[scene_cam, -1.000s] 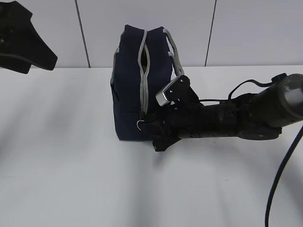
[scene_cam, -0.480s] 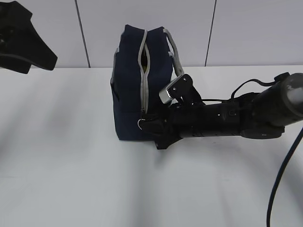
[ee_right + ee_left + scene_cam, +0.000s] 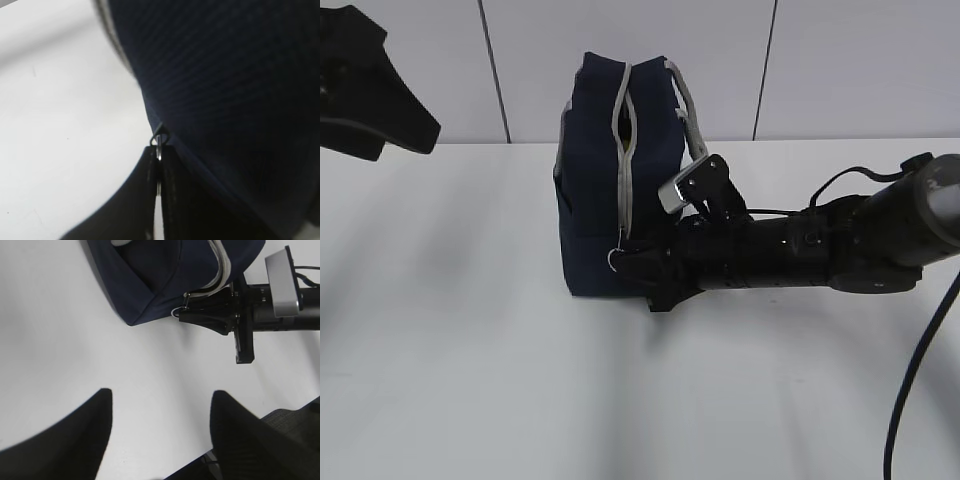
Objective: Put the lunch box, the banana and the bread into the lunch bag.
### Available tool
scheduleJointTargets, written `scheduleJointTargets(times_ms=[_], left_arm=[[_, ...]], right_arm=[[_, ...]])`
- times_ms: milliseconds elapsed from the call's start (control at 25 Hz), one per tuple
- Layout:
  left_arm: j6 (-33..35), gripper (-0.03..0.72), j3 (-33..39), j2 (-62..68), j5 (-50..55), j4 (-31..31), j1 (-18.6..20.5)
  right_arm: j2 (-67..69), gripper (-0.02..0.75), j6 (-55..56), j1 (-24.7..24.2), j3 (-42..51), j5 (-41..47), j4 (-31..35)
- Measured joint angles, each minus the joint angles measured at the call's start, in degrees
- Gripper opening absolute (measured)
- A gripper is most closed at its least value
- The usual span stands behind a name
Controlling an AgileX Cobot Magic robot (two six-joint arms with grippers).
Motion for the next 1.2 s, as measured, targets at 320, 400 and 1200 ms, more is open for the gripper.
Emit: scheduleJointTargets(times_ms=[320, 400, 1200], left_arm=[[0.00, 0.433, 0.00, 0.00, 0.11, -0.05, 0.00], [0.00, 0.433, 0.00, 0.00, 0.11, -0.05, 0.00], [0.00, 0.433, 0.00, 0.00, 0.13, -0.05, 0.00]], right_arm=[[0.00, -0.016, 0.21, 0.00, 0.00, -0.39, -0.75], [0.00, -0.016, 0.79, 0.00, 0.00, -0.26, -0.88], [0.00, -0.016, 4.36, -4.07, 0.00, -4.39, -8.28]])
